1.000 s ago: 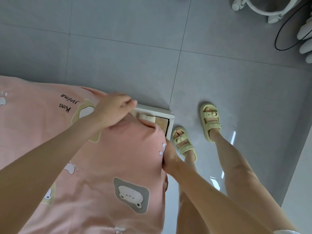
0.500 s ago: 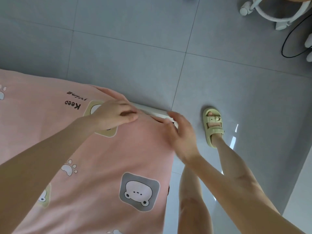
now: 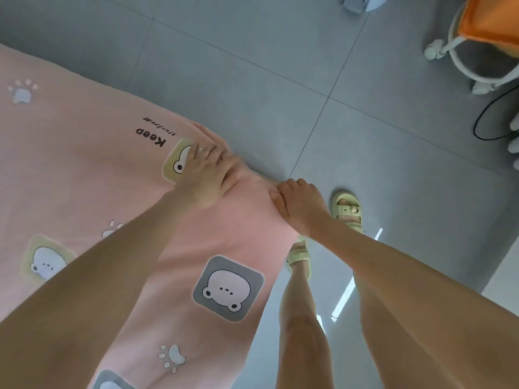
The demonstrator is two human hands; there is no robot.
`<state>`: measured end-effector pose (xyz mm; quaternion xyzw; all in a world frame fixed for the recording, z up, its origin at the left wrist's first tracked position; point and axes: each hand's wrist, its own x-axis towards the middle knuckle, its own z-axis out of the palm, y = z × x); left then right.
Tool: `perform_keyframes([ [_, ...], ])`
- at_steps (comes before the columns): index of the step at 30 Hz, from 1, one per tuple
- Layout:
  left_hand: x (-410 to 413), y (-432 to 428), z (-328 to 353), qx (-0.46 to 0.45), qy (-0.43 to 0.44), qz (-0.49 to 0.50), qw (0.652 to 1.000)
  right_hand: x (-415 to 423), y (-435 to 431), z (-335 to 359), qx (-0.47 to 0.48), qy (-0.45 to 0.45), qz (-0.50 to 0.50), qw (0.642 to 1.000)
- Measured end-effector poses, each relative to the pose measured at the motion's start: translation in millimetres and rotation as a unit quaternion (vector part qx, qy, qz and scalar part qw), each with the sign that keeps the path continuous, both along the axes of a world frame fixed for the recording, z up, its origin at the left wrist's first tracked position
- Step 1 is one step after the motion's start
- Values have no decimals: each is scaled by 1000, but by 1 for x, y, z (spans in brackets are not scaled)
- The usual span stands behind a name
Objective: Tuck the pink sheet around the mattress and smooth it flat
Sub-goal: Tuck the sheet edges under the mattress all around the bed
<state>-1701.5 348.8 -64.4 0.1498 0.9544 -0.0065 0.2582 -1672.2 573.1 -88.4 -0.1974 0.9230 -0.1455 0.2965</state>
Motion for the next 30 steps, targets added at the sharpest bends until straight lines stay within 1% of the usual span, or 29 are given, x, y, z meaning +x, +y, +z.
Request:
perform_keyframes([
  [1,7,-2,9,25,37,27,999,-4,1,5,4,64,40,997],
  [3,26,-8,27,64,121,79,987,-10,2,21,-22,148,90,985],
  [5,52,-15,44,77,187,154,967,-18,-1,38,-69,176,138,972],
  [7,85,-21,54,62,205,270,939,-28,-11,56,-115,171,195,959],
  [8,103,-22,58,47,213,339,915,-31,-15,62,-134,167,227,950],
  [9,121,-20,61,31,221,409,885,-34,-19,66,-152,169,261,938],
  [11,158,-8,66,1,227,537,812,-40,-27,77,-178,159,336,911],
  [12,176,2,70,-14,219,600,770,-41,-31,83,-194,150,374,895],
  [14,212,26,77,-33,185,717,671,-39,-39,95,-227,132,441,858],
  [17,261,64,83,-34,174,836,519,-28,-58,107,-254,130,526,801],
  [19,284,86,85,-26,175,902,394,-12,-76,111,-257,127,587,757],
  [21,304,102,82,-1,176,951,253,7,-95,111,-238,139,653,706],
  [22,315,108,78,18,179,967,181,17,-107,109,-225,140,683,681],
  [24,337,118,62,61,180,980,50,37,-132,103,-205,127,726,644],
  [26,356,124,43,104,185,973,-86,59,-159,96,-200,121,747,622],
  [27,365,127,37,129,191,960,-158,72,-171,94,-198,119,755,614],
  [28,371,131,31,156,196,942,-222,84,-183,89,-204,118,762,603],
  [29,377,133,25,185,207,920,-277,98,-194,87,-201,122,774,588],
  [30,383,136,18,217,218,897,-318,112,-203,81,-202,133,786,569],
])
